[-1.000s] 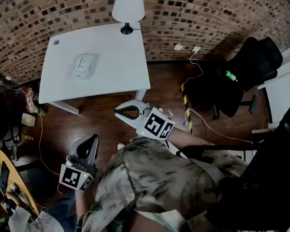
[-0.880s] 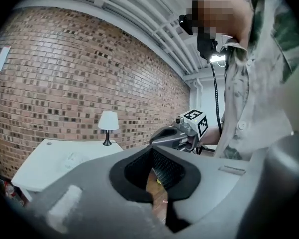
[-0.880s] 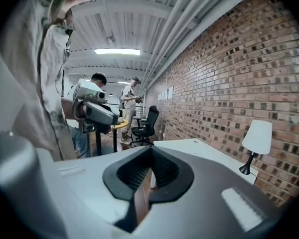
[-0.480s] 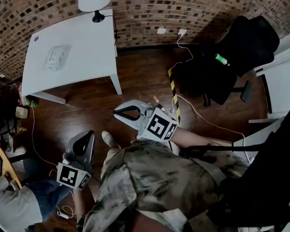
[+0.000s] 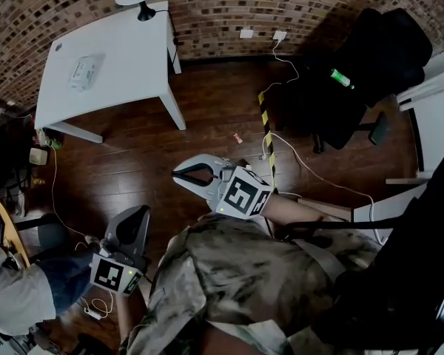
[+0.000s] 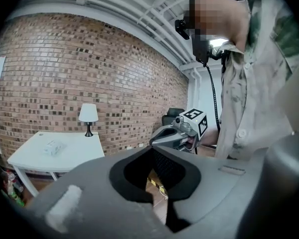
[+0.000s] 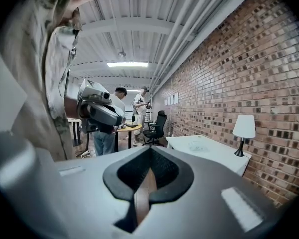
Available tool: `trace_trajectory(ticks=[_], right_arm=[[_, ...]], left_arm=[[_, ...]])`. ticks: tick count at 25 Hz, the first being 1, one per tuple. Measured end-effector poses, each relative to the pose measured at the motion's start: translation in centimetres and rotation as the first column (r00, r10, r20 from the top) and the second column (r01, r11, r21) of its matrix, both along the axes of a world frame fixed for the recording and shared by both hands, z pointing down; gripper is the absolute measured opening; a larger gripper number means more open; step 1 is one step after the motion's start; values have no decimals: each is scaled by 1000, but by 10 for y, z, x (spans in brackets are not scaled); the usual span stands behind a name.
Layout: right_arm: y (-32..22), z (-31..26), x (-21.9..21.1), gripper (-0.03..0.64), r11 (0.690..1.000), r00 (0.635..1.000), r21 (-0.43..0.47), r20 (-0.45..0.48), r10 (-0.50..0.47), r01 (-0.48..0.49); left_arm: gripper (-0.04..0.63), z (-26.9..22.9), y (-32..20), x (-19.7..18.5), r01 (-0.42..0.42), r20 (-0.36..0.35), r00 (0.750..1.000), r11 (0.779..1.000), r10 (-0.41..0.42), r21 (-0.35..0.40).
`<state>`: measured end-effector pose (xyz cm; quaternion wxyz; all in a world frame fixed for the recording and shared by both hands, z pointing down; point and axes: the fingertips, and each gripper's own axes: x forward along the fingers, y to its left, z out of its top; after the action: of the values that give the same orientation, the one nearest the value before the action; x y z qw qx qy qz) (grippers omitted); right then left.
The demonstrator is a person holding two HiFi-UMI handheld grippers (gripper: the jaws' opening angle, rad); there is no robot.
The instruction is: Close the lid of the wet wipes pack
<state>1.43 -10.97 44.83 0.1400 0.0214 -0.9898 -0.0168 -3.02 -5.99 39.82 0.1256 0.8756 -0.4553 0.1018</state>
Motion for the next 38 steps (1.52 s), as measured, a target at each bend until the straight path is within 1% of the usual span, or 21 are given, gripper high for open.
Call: trace_trajectory(ticks=[5, 9, 12, 15, 19, 24, 27, 31, 35, 38], right_arm=[[43, -10, -2, 2, 1000, 1000, 30, 18, -3, 3], [100, -26, -23, 2, 999, 999, 40, 50, -21, 19], [139, -38, -36, 3, 1000, 999, 28, 48, -1, -1], [174, -43, -43, 2, 999, 999, 40, 47, 28, -30], [224, -49, -44, 2, 997, 997, 38, 29, 70, -71], [278, -51, -42, 2, 993, 995, 46, 5, 104, -105], [301, -54, -36, 2, 994, 995, 51, 1, 102, -102], [314, -58, -21, 2, 992, 995, 71, 4, 100, -100], [319, -62, -1, 3, 991, 995, 92, 8, 94, -95], [319, -66, 26, 3, 992, 997, 98, 7, 81, -81]], left_arm=[[2, -9, 47, 12, -32, -16, 999, 999, 33, 41], [2, -13, 106, -9, -16, -44, 999, 998, 19, 64], [2, -15, 148, -31, 8, -63, 998, 998, -3, 69], [2, -14, 190, -45, 6, -70, 998, 997, -1, 76], [2, -16, 242, -53, -20, -77, 997, 996, 27, 86], [2, -13, 291, -50, -70, -96, 992, 994, 79, 88], [2, -16, 308, -45, -83, -96, 991, 992, 92, 93], [2, -22, 315, -31, -83, -95, 991, 990, 94, 117], [2, -24, 316, -9, -88, -82, 992, 988, 98, 124], [2, -29, 308, 18, -73, -88, 993, 989, 84, 125]])
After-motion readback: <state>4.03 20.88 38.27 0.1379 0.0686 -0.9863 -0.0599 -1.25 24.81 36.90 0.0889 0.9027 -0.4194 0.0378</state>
